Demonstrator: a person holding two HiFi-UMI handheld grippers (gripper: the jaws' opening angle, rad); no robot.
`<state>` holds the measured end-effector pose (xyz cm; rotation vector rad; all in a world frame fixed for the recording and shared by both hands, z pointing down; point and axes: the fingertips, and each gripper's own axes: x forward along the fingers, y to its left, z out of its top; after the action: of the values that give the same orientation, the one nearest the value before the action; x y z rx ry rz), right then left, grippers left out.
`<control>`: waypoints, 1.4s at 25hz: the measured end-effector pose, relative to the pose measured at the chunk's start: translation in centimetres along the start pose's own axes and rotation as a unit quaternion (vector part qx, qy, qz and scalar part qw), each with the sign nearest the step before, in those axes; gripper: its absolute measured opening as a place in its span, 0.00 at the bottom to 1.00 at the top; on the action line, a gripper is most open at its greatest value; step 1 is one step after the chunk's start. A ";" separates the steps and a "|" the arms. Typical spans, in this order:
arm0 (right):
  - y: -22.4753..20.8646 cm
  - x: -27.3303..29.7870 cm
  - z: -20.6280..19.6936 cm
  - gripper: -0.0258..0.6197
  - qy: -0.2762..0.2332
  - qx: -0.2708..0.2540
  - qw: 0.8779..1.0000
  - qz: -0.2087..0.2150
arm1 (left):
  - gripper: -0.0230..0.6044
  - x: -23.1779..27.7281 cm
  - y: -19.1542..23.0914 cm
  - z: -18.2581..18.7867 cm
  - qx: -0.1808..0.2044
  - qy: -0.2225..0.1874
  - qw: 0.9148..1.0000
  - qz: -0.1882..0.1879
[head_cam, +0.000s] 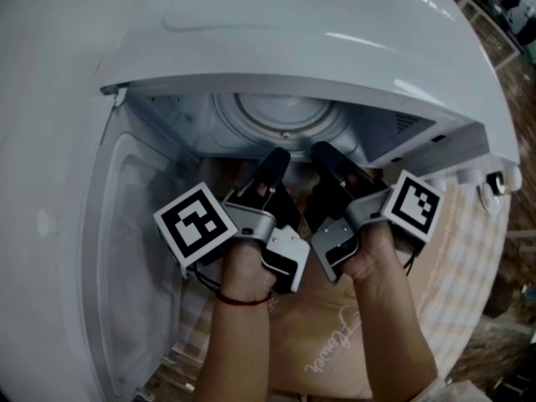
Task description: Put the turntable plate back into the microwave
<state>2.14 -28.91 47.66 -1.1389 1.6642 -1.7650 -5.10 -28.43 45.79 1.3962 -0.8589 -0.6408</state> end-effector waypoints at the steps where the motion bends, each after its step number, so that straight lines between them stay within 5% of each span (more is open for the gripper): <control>1: 0.0 -0.2 0.1 0.20 0.000 -0.003 1.000 -0.001 | 0.08 -0.1 -0.1 -0.2 0.002 0.000 1.000 -0.001; 20: 0.0 -0.6 0.2 0.19 0.019 -0.091 0.996 -0.001 | 0.08 0.0 -0.5 -0.3 0.011 0.000 1.000 -0.022; 28: 0.3 -1.1 -0.2 0.17 0.038 -0.233 0.971 -0.024 | 0.05 -0.1 -0.7 -1.0 0.051 0.015 0.998 -0.020; 35: 0.9 -1.6 -1.3 0.15 0.059 -0.269 0.961 0.007 | 0.05 -0.5 -1.4 -2.2 0.047 0.029 0.998 -0.033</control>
<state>1.80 -26.99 46.48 -1.2512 2.3071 -1.4271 -3.39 -26.92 44.46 1.5260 -0.8079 -0.6135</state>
